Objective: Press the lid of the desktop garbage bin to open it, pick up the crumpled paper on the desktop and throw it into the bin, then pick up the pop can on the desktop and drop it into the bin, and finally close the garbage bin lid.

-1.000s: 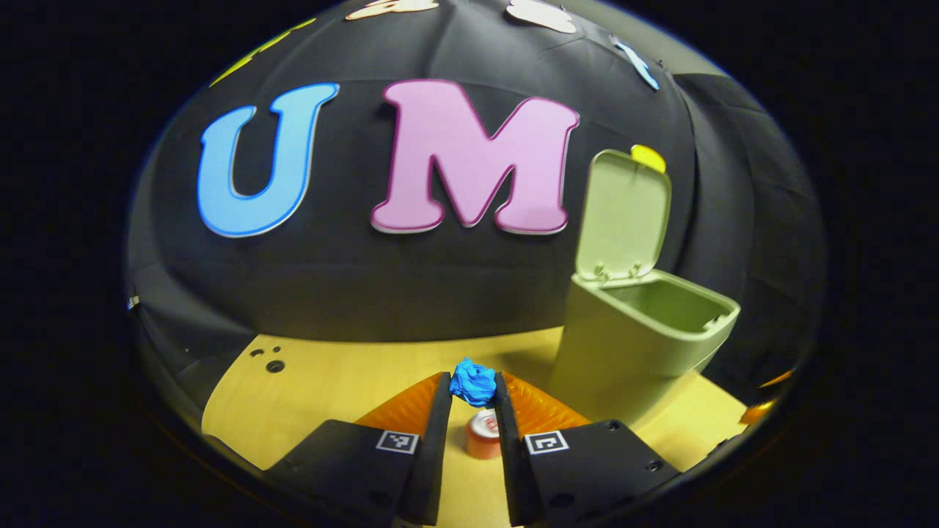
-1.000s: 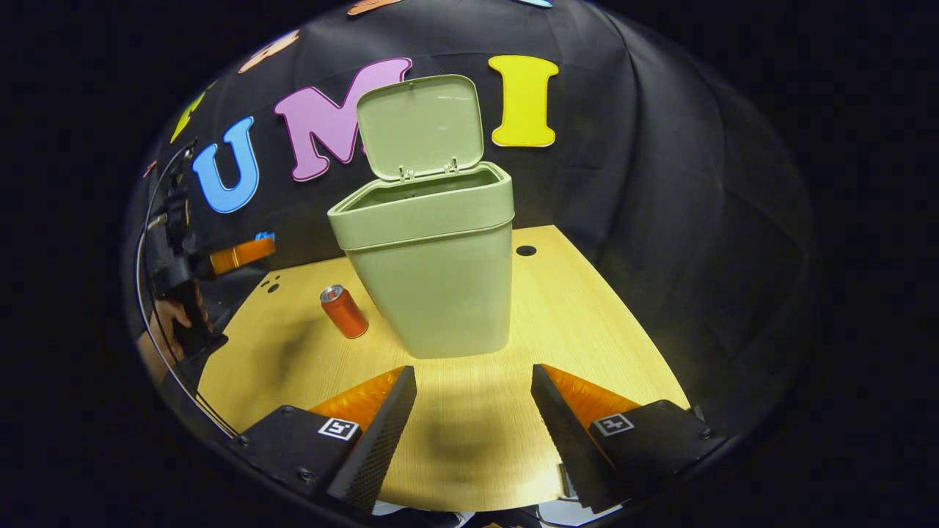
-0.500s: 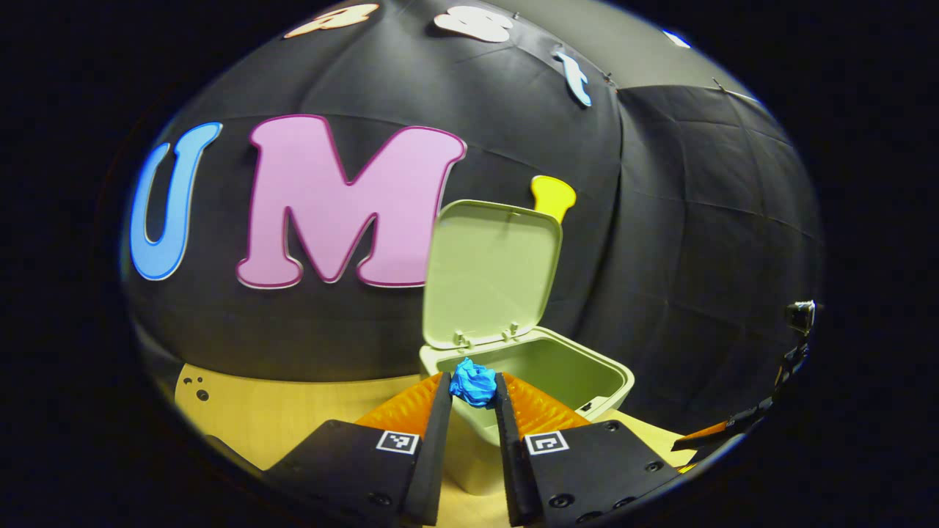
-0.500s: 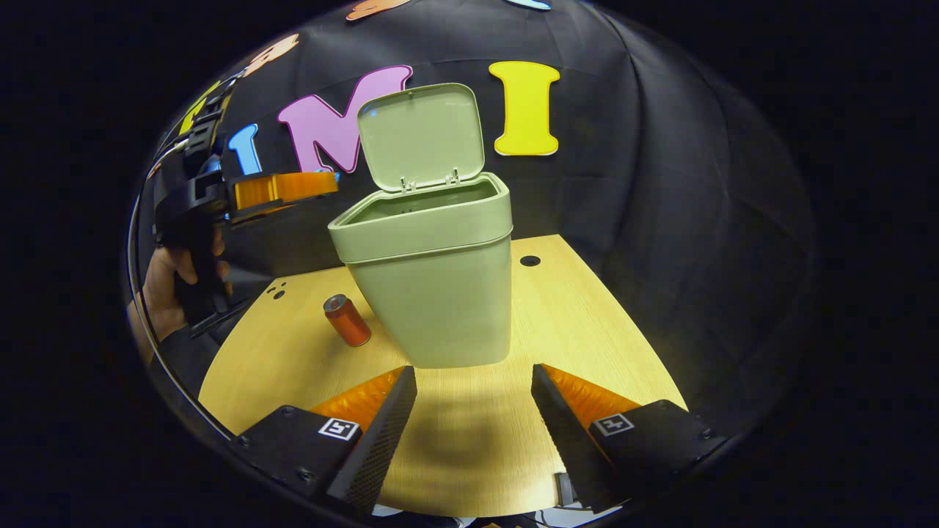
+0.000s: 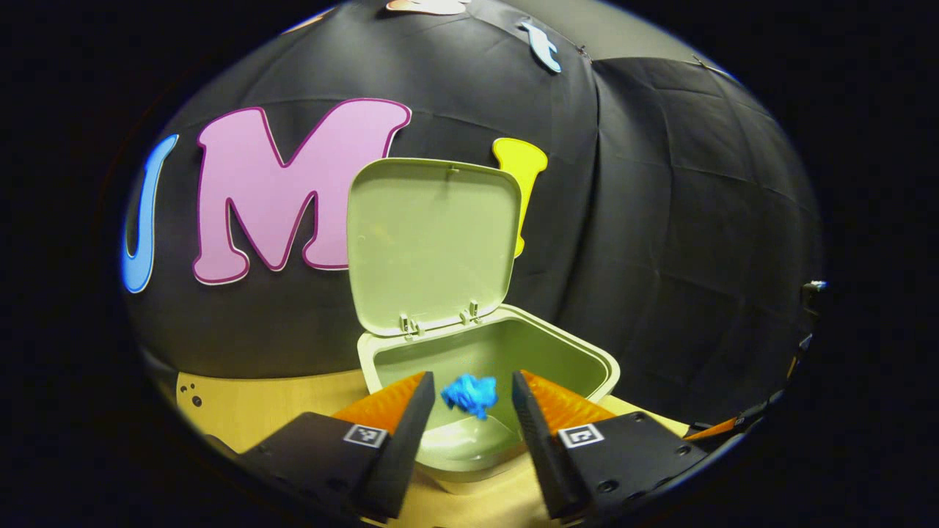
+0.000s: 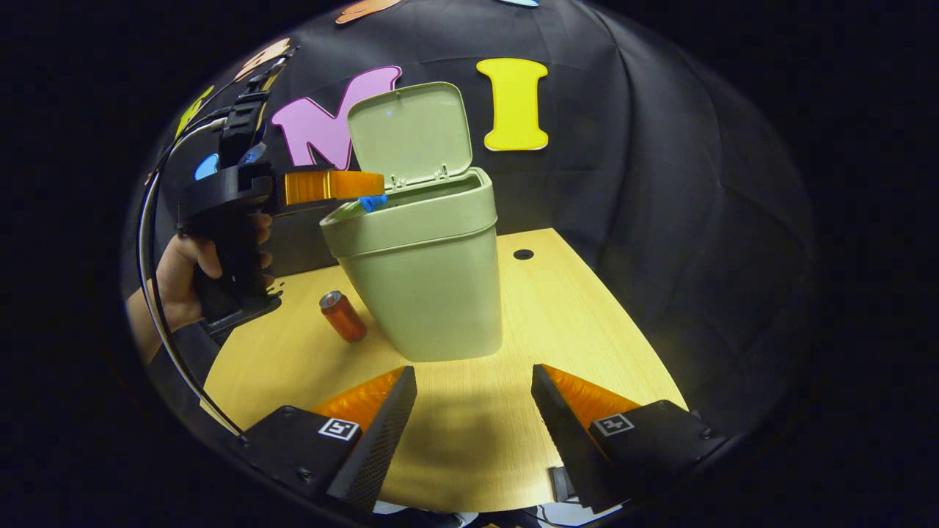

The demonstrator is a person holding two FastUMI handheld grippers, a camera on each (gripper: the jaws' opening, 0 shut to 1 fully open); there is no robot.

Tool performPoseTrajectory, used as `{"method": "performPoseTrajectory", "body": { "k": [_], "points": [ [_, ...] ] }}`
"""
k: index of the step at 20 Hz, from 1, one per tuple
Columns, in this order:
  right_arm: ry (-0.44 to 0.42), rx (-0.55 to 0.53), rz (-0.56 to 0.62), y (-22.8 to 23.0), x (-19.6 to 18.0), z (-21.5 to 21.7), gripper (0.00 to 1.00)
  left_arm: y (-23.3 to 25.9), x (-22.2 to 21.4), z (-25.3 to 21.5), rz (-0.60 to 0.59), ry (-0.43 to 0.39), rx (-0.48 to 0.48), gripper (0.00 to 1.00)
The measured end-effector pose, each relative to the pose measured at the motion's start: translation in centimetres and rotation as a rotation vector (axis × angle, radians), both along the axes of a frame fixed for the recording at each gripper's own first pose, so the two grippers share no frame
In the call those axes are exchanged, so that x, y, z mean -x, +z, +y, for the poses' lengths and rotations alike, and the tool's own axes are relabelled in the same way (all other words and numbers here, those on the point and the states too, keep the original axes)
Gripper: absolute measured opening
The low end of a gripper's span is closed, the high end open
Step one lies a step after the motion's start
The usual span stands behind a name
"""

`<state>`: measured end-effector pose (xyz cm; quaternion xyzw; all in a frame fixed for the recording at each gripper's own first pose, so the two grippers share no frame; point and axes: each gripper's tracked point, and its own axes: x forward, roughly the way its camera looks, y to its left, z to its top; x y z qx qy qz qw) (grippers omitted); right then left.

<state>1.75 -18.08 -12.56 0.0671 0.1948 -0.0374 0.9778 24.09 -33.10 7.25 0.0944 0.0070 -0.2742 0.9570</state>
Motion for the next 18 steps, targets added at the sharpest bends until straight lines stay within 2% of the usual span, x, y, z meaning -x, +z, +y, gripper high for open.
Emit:
{"method": "performPoseTrajectory", "body": {
  "k": [2, 6, 9, 18],
  "points": [
    [-0.009, -0.012, 0.003, -0.1, 0.5, -0.1, 0.99, 0.8, 1.0, -0.1, -0.014, -0.011, 0.009, 0.99],
    [-0.011, -0.013, 0.004, -0.3, 0.9, 0.8, 0.99, 1.9, 2.1, 2.4, -0.064, 0.021, 0.043, 0.98],
    [0.01, -0.013, 0.021, -0.8, 1.2, 2.4, 0.99, 2.2, 3.3, 6.2, -0.086, 0.071, 0.068, 0.98],
    [0.064, 0.023, 0.017, -1.8, 0.7, 8.8, 0.99, -3.0, 8.6, 24.1, -0.026, 0.309, 0.097, 0.98]
  ]
}}
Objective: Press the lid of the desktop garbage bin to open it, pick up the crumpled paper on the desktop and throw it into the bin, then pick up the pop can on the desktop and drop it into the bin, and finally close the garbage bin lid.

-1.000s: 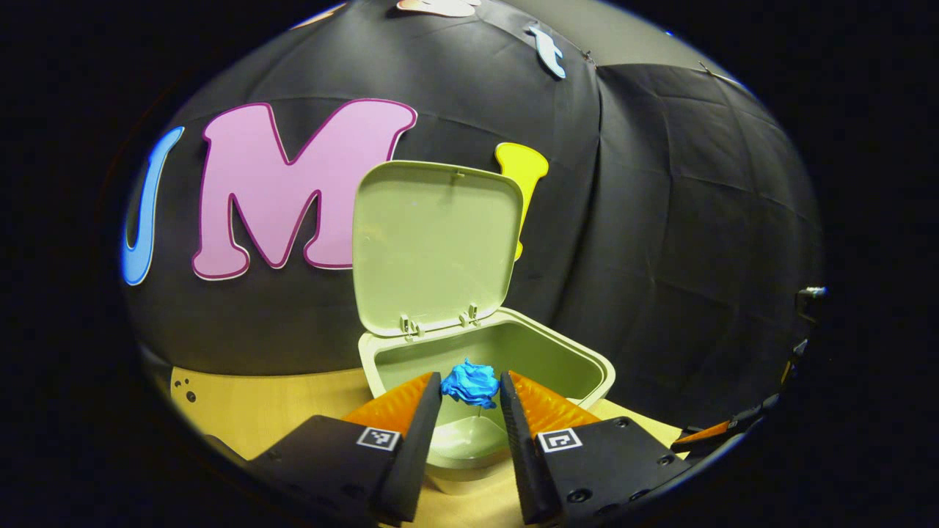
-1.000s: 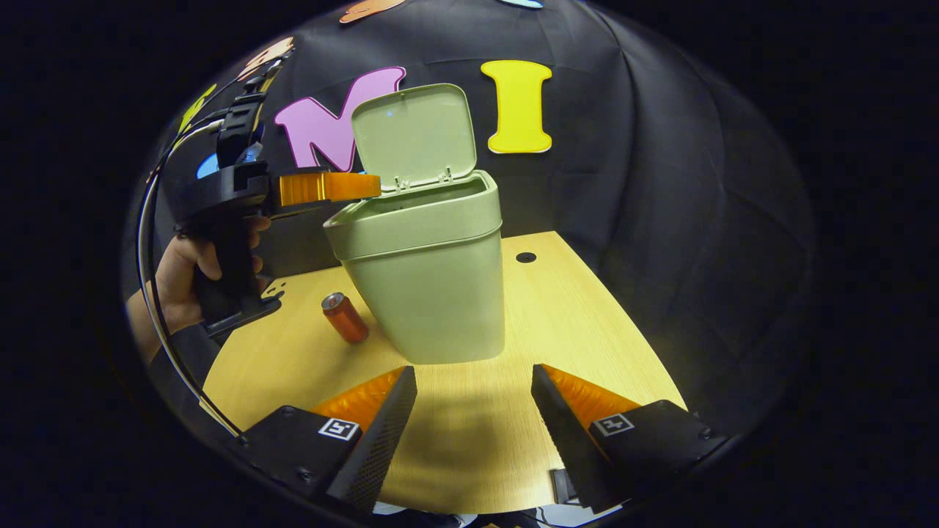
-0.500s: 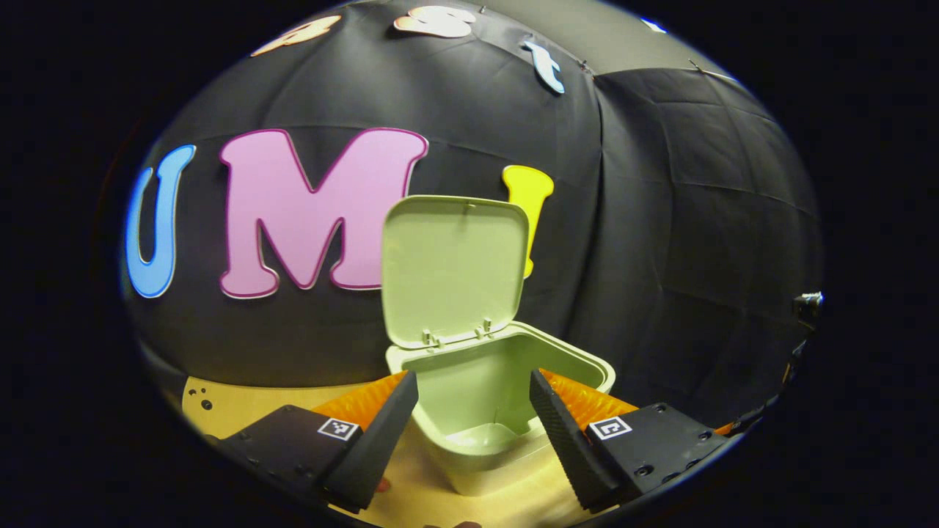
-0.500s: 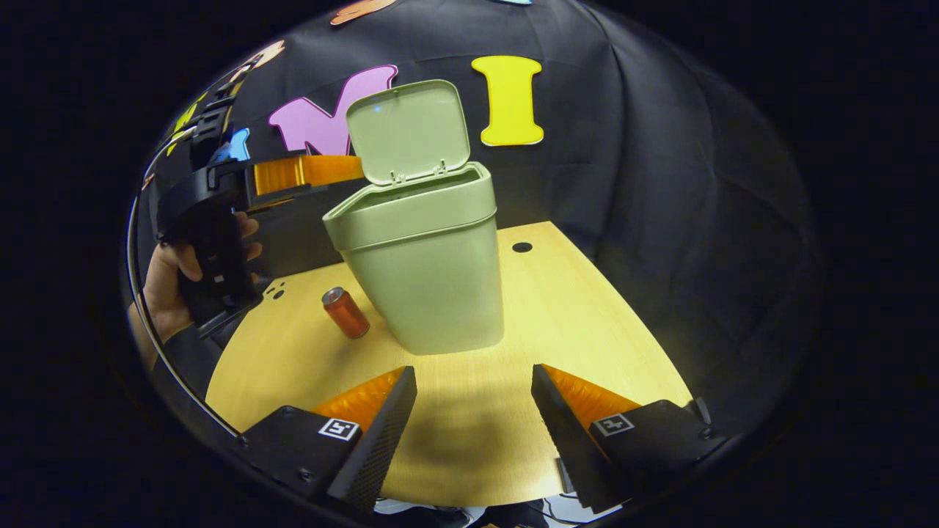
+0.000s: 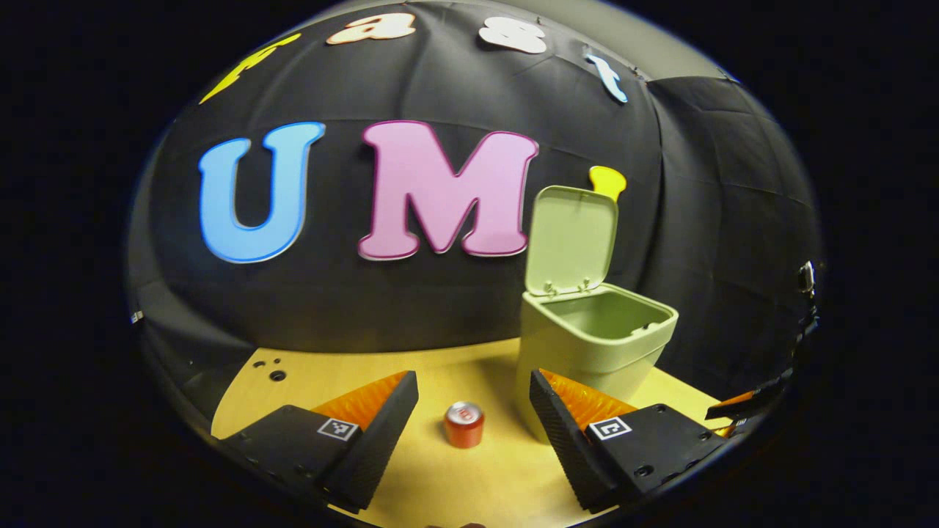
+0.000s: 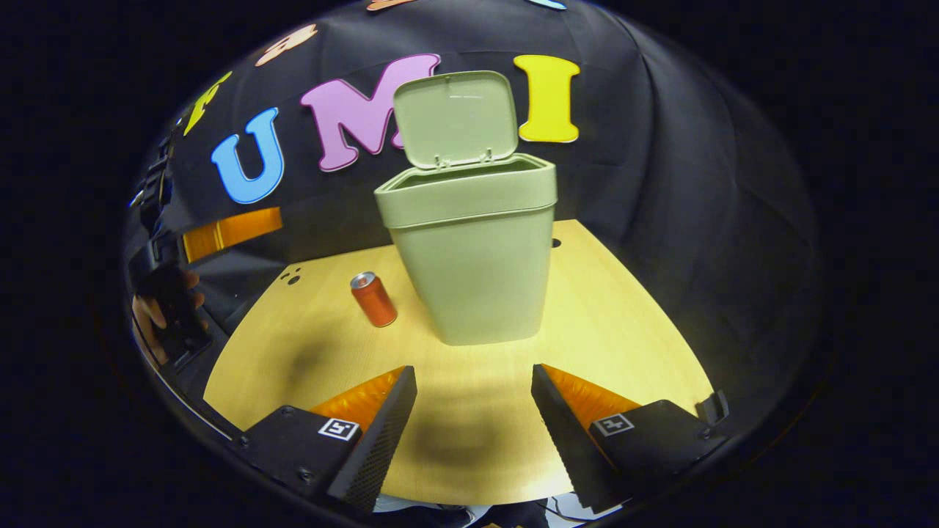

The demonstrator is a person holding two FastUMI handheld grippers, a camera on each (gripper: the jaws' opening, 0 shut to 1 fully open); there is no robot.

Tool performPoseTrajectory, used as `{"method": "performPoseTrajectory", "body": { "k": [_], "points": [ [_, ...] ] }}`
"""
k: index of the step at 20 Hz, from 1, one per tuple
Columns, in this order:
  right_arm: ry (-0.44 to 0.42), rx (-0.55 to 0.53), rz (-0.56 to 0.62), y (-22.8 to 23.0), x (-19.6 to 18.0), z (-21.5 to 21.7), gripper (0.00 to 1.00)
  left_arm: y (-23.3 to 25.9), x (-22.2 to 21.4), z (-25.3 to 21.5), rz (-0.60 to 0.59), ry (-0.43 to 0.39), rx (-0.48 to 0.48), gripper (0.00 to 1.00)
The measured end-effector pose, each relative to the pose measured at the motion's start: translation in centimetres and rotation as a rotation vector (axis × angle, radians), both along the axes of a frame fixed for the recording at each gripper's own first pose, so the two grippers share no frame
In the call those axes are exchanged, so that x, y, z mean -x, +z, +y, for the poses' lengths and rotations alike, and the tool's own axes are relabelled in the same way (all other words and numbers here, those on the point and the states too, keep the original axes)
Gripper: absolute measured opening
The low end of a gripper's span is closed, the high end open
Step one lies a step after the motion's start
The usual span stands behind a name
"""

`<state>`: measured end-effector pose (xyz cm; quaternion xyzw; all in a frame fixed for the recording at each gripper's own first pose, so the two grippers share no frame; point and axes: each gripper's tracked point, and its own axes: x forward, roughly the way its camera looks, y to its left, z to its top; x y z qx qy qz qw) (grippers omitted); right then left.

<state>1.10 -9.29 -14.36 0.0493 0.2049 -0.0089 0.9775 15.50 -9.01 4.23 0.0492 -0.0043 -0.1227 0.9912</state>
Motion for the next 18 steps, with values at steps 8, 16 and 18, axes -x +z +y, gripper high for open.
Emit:
{"method": "performPoseTrajectory", "body": {
  "k": [8, 16, 18],
  "points": [
    [0.104, 0.053, -0.01, 0.2, -3.0, 8.1, 0.99, -5.7, 5.2, 11.4, 0.074, 0.157, 0.065, 0.97],
    [0.231, 0.142, -0.037, -0.4, -9.8, 13.9, 0.99, -10.0, 7.8, 17.1, 0.149, 0.306, 0.143, 0.96],
    [0.25, 0.147, -0.028, -1.4, -11.7, 14.9, 0.99, -10.7, 8.2, 18.0, 0.16, 0.339, 0.142, 0.96]
  ]
}}
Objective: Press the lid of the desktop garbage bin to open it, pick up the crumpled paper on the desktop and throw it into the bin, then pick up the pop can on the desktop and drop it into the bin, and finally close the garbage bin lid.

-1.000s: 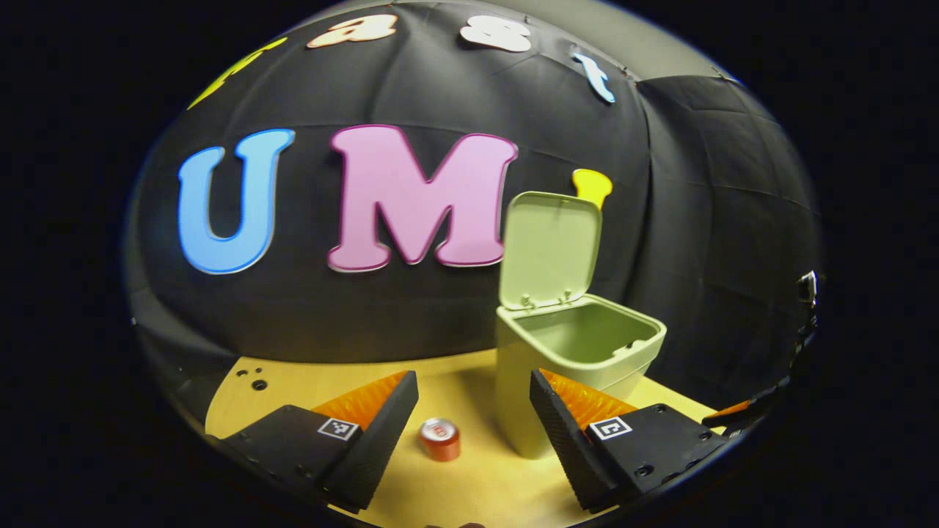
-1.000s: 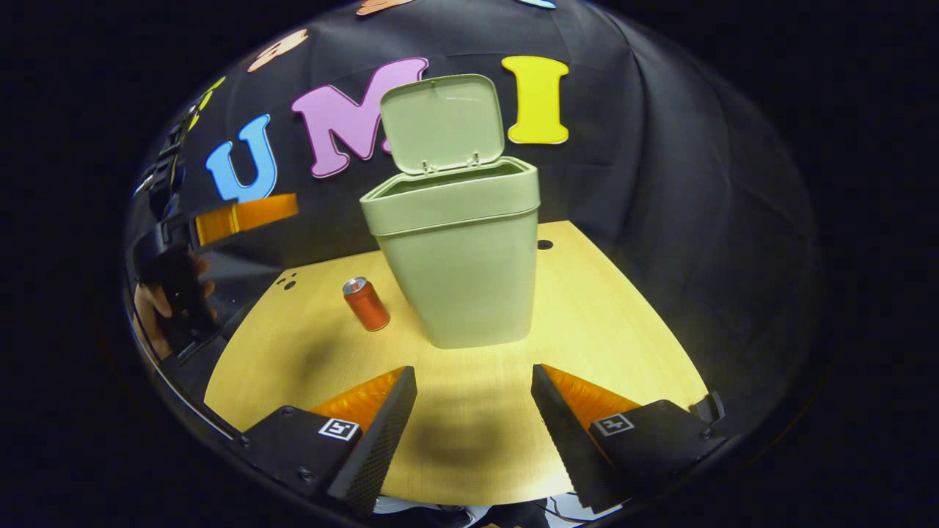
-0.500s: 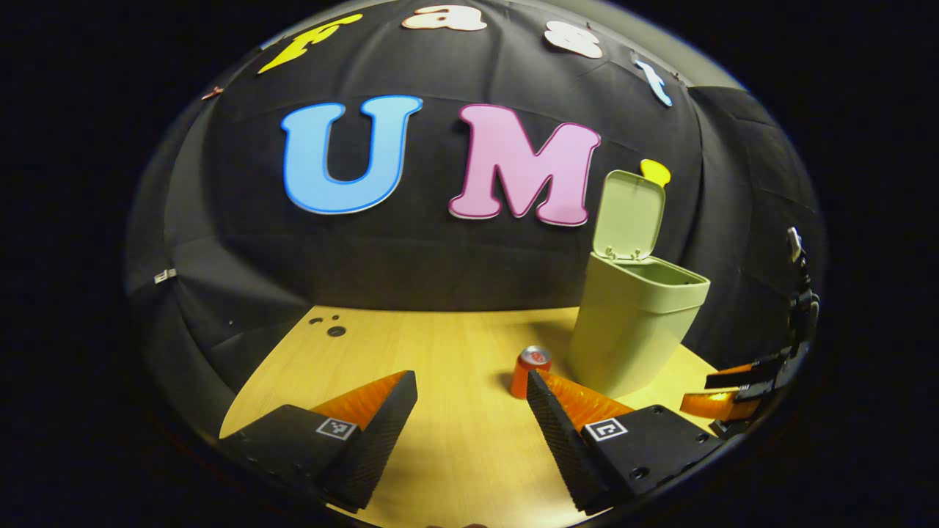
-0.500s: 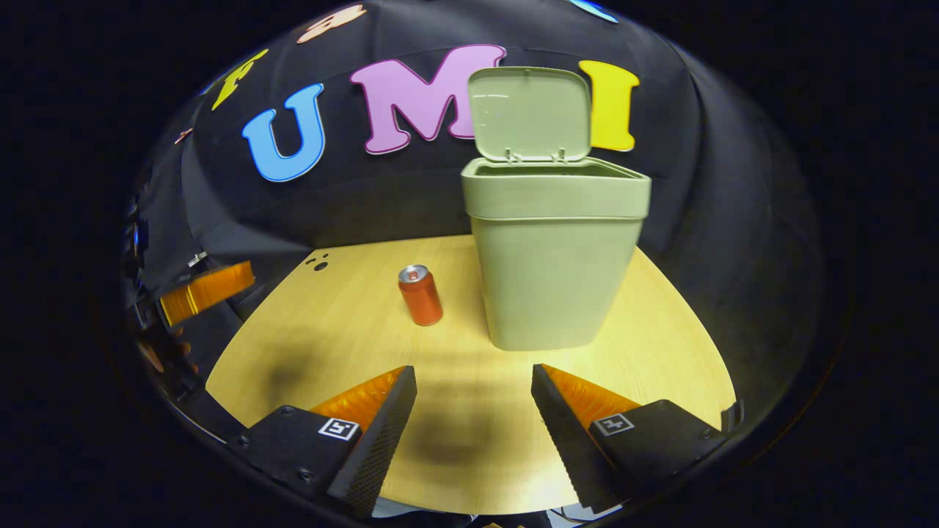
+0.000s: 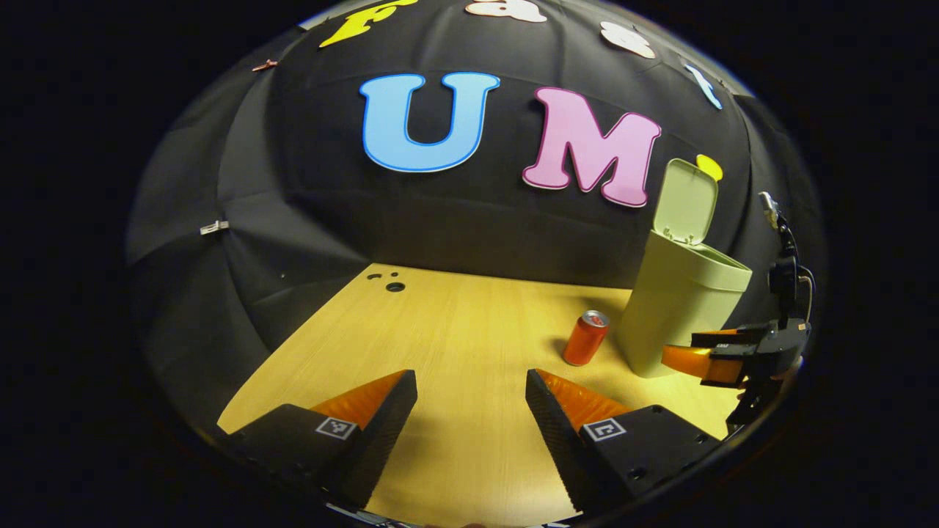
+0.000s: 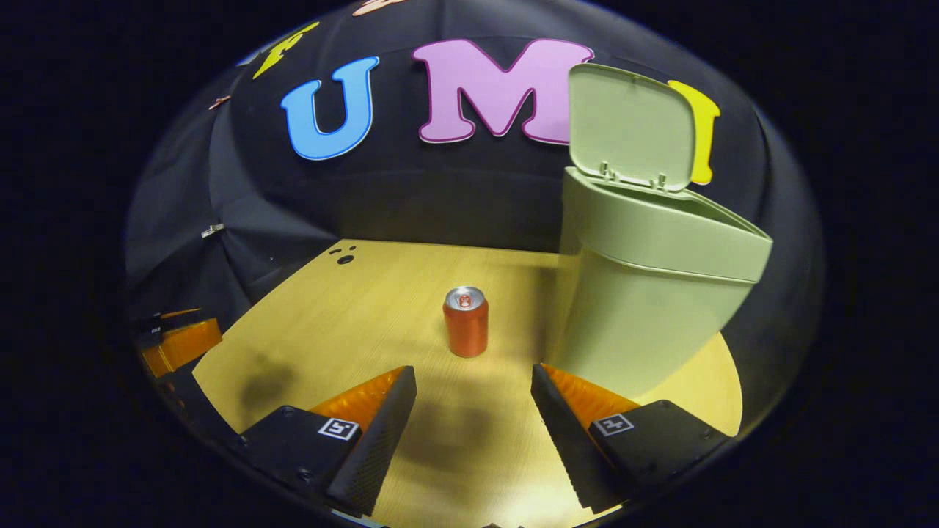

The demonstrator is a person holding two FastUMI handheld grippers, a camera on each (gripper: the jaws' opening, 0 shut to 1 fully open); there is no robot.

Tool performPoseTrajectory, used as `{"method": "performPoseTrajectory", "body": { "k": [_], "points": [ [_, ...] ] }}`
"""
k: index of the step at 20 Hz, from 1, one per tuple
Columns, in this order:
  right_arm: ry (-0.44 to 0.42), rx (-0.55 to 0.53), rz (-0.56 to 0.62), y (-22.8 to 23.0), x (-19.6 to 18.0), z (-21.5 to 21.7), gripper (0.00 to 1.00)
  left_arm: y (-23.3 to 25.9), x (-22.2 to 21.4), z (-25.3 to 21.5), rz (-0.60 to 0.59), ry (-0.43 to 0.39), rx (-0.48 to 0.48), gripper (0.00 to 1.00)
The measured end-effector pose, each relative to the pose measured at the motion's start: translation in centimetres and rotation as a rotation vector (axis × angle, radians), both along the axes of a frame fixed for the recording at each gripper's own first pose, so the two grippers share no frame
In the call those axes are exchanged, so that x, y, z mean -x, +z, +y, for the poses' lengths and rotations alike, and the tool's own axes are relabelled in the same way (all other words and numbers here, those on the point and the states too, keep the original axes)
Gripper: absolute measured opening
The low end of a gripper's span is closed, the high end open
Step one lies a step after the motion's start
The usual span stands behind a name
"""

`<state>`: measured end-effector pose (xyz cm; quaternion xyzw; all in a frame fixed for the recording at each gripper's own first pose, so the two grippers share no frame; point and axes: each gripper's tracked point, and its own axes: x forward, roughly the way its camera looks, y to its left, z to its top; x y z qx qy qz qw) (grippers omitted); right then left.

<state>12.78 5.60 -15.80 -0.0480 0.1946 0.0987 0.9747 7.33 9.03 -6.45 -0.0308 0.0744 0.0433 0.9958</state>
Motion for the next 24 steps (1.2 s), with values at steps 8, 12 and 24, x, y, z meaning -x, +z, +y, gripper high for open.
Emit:
{"method": "performPoseTrajectory", "body": {
  "k": [8, 12, 24],
  "points": [
    [-0.019, -0.044, 0.036, -4.2, -7.1, 1.6, 0.99, -3.8, 0.9, 1.3, 0.084, 0.057, 0.025, 0.96],
    [-0.032, -0.047, 0.047, -5.8, -10.4, 2.4, 0.99, -5.6, 0.8, 2.2, 0.127, 0.092, 0.062, 0.96],
    [-0.076, -0.044, 0.053, -8.3, -17.2, 3.0, 0.99, -7.3, -2.5, 2.3, 0.169, 0.146, 0.123, 0.96]
  ]
}}
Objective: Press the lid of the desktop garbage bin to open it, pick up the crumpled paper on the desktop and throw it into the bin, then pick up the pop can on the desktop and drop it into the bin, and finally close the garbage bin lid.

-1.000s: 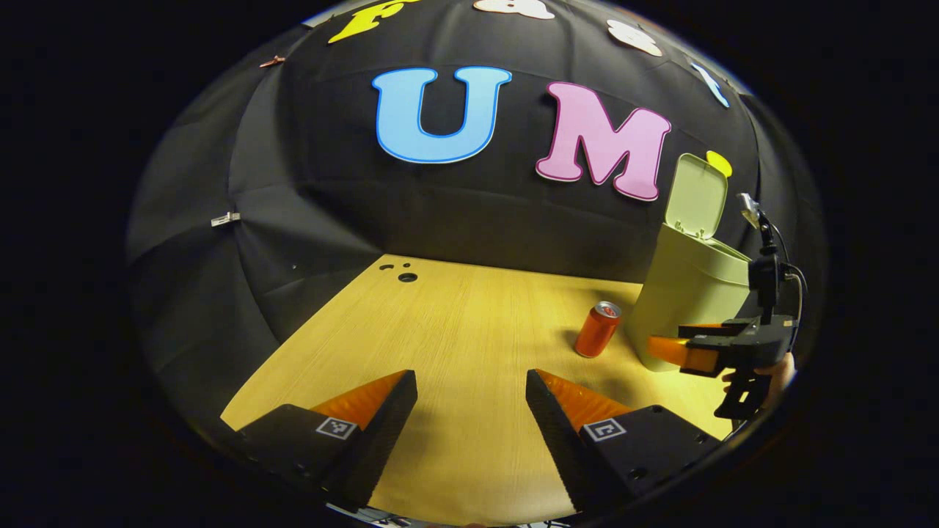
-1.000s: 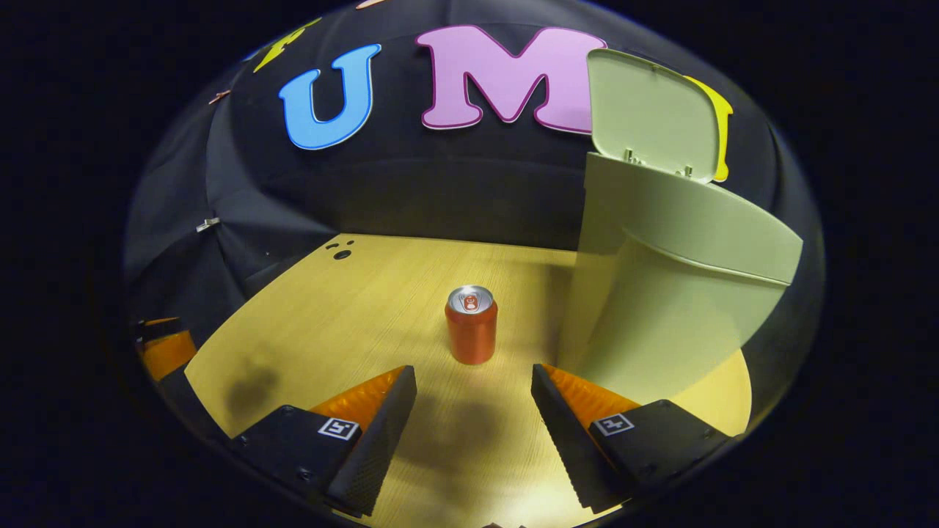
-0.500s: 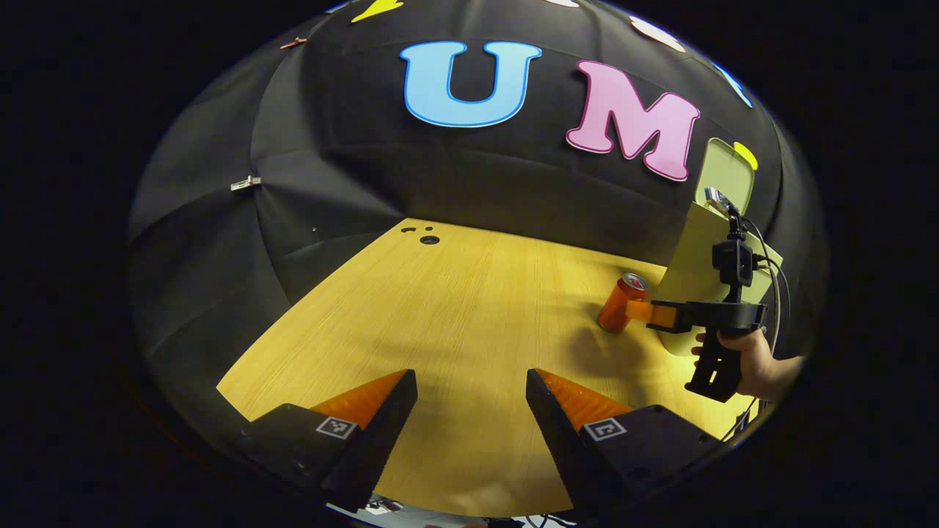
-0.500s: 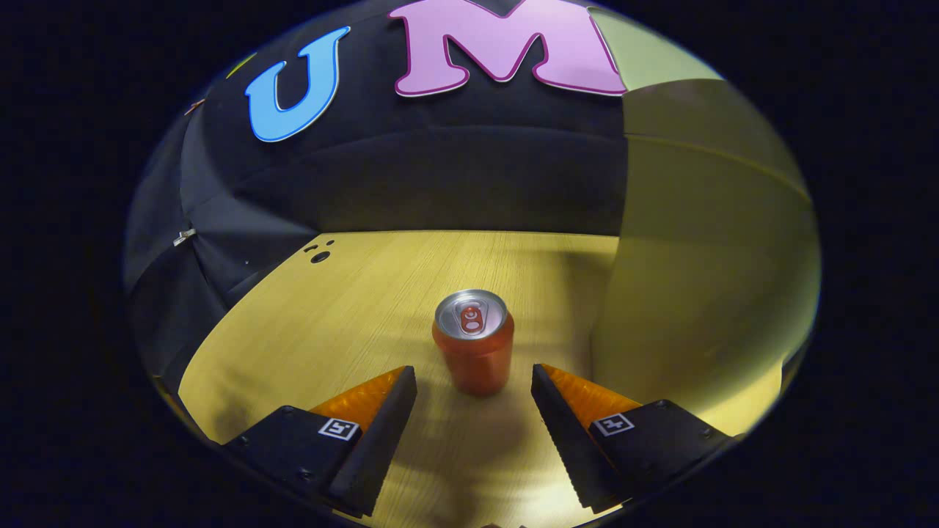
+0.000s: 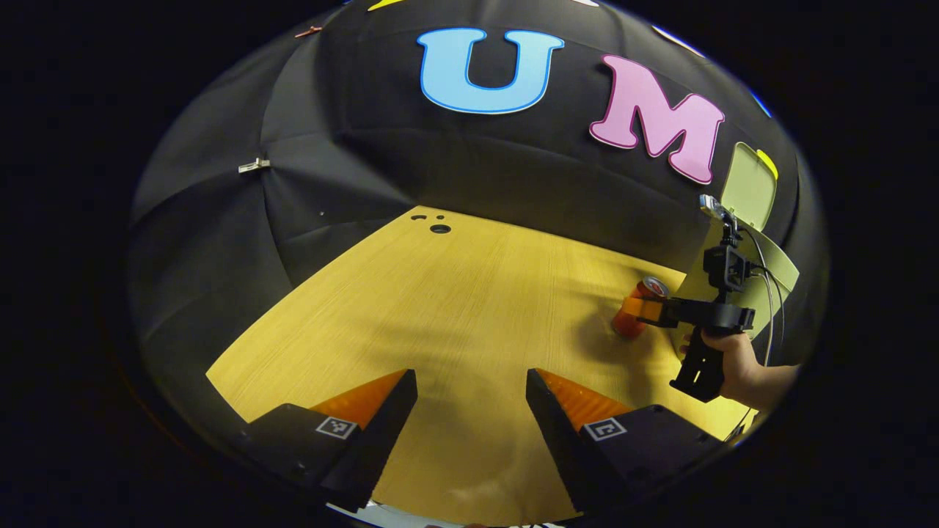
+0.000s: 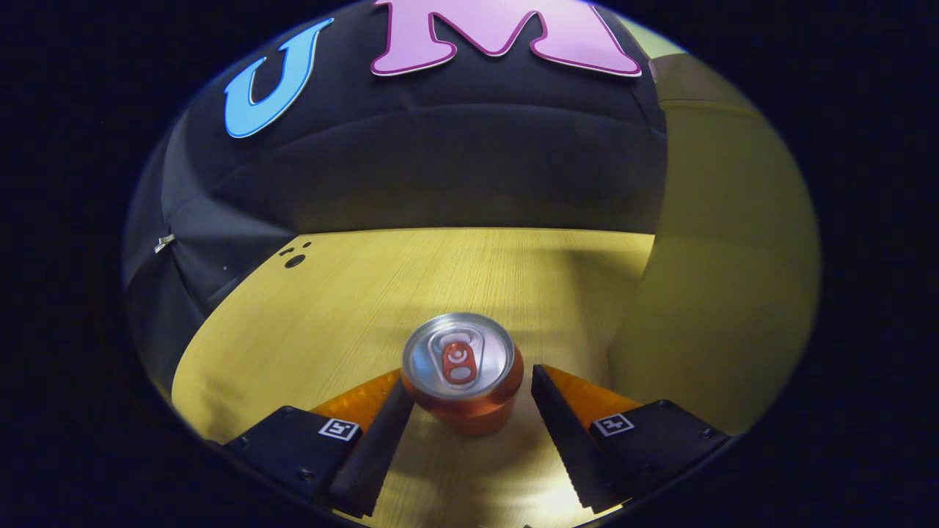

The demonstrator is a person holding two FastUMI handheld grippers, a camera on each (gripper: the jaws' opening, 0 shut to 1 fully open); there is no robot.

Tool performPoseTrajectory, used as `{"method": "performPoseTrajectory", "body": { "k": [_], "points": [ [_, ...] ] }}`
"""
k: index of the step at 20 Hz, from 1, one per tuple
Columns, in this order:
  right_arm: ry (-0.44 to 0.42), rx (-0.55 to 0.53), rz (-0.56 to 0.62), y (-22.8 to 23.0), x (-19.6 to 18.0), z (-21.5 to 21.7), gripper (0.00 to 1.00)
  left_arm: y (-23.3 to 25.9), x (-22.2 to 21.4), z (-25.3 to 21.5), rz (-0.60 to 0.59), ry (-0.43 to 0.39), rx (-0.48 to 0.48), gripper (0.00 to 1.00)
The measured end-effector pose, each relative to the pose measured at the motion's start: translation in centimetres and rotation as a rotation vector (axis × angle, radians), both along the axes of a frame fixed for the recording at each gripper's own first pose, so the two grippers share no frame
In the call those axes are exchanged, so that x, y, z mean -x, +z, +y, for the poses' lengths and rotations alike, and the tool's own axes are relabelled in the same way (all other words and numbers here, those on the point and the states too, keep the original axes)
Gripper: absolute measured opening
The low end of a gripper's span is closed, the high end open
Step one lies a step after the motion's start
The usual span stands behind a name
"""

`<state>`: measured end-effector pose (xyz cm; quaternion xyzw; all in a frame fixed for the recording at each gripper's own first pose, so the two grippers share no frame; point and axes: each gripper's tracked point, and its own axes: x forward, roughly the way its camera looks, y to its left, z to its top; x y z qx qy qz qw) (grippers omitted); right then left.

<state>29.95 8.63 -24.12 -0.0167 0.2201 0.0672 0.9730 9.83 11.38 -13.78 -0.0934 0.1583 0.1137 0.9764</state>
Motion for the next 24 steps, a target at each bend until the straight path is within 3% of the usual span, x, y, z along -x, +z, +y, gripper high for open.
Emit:
{"method": "performPoseTrajectory", "body": {
  "k": [5, 7, 12, 19, 24],
  "points": [
    [0.006, -0.015, -0.003, -0.1, -0.8, 0.7, 0.99, -0.2, -0.1, -0.4, 0.015, 0.007, -0.005, 0.96],
    [-0.002, -0.021, 0.0, 0.1, -1.0, 0.6, 0.85, -0.4, 0.1, -0.4, 0.021, 0.008, -0.002, 0.96],
    [0.027, 0.004, -0.03, 2.3, 0.2, 0.8, 0.83, -0.6, 1.2, -0.1, 0.018, 0.01, 0.006, 0.96],
    [0.043, -0.009, -0.078, 8.1, 4.3, 0.5, 0.83, 0.1, 4.4, -1.7, -0.021, -0.02, 0.001, 0.96],
    [0.07, -0.015, -0.128, 12.9, 9.5, 0.7, 0.83, -0.8, 7.0, -2.9, -0.017, -0.064, -0.019, 0.96]
  ]
}}
